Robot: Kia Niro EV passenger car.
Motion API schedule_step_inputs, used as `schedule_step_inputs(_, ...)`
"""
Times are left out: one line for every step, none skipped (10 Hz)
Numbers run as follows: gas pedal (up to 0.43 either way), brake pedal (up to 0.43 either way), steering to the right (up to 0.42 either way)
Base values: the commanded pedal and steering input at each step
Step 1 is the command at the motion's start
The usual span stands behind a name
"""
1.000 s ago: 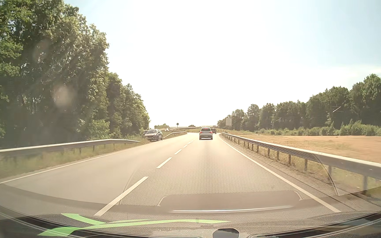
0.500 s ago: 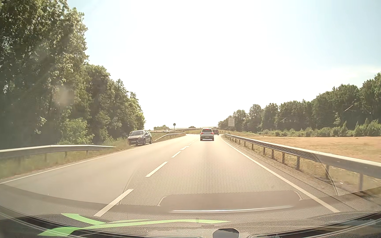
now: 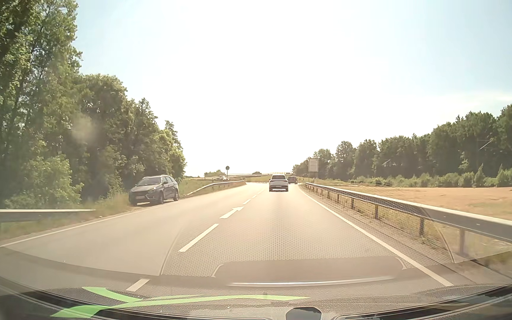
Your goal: Follow the waypoints while adhering to traffic rules and regulations
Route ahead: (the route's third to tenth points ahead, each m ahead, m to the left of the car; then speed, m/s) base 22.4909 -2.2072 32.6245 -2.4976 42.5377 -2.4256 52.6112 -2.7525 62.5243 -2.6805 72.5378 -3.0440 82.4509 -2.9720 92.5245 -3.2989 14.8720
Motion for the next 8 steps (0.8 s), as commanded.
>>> schedule_step_inputs(0.039, 0.0, 0.003)
schedule_step_inputs(0.039, 0.0, 0.003)
schedule_step_inputs(0.039, 0.0, 0.002)
schedule_step_inputs(0.039, 0.0, 0.002)
schedule_step_inputs(0.047, 0.0, 0.002)
schedule_step_inputs(0.047, 0.0, 0.002)
schedule_step_inputs(0.047, 0.0, 0.002)
schedule_step_inputs(0.047, 0.0, 0.002)
